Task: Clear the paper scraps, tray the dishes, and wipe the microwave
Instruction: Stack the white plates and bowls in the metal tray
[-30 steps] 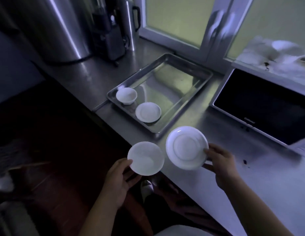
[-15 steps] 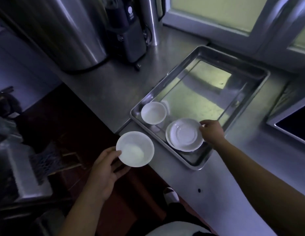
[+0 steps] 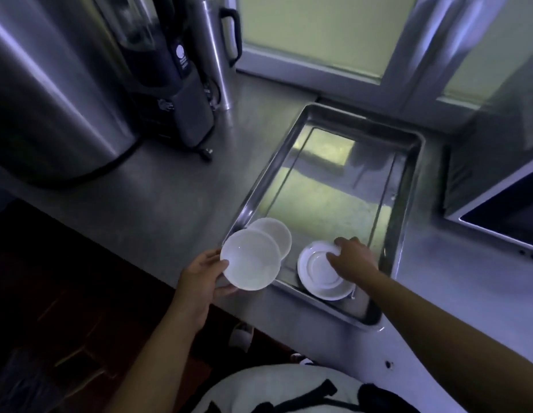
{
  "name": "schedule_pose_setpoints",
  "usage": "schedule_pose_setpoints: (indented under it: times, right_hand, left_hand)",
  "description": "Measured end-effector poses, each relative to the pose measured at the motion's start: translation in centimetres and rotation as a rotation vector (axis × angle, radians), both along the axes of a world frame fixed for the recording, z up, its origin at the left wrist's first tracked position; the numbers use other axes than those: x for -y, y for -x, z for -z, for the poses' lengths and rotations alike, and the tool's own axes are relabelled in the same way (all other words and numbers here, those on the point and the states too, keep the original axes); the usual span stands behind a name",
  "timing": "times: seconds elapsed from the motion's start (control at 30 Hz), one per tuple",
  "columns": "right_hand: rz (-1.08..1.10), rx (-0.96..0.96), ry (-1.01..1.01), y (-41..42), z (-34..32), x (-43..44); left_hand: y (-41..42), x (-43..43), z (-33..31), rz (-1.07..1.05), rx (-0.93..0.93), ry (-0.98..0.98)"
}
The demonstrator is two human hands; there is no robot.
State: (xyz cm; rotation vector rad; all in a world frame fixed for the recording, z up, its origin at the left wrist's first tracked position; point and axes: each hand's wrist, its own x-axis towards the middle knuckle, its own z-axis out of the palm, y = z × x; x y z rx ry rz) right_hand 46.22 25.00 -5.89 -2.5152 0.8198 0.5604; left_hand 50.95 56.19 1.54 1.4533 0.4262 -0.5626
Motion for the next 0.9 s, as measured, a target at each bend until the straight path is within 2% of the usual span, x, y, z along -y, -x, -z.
schedule_pose_setpoints:
  times: [0.1,0.17,0.23,0.3,0.4,0.47,0.53,0.6,0.73,0.9]
  right_hand:
    - [0.116,0.020,0.034,0.1,-1.0,-1.7]
    - [0.212,0.151,0.021,-0.1,-1.8,-3.2]
    - [0.327,0.307,-0.108,-0.7,-2.8,-5.0]
    - [0.439,0.381,-0.258,-1.2,-3.6,-7.2]
    - [0.569,0.428,-0.366,-1.4,-3.9,-10.4]
    - [0.686,0.472,-0.454,-1.0,-3.9,-12.1]
    - [0.773,0.519,-0.483,-0.2,-3.9,-13.2]
    - [0.821,0.571,-0.518,0.7,-4.0,-13.9]
    - [0.936,0.662,-0.545,3.3,-4.4,-14.6]
    - [0.989,0.743,-0.519,6.4,-4.6,-14.4]
  left_hand:
    - [-4.7,0.0,1.5,0.166,0.008,-0.016]
    - [-7.5,0.6,2.4,0.299,0.039,-0.045]
    - [-9.6,1.5,3.3,0.420,0.093,-0.106]
    - [-11.2,2.4,3.9,0.549,0.188,-0.223]
    - [-12.6,3.5,4.2,0.739,0.334,-0.485]
    - [-12.7,4.1,4.2,0.874,0.500,-0.632]
    - [-12.2,4.9,4.0,1.022,0.681,-0.684]
    - [-11.5,6.0,3.8,1.148,0.773,-0.731]
    - [-10.1,9.2,3.3,1.446,0.682,-0.943]
    - [-9.4,12.2,2.5,1.618,0.632,-1.157]
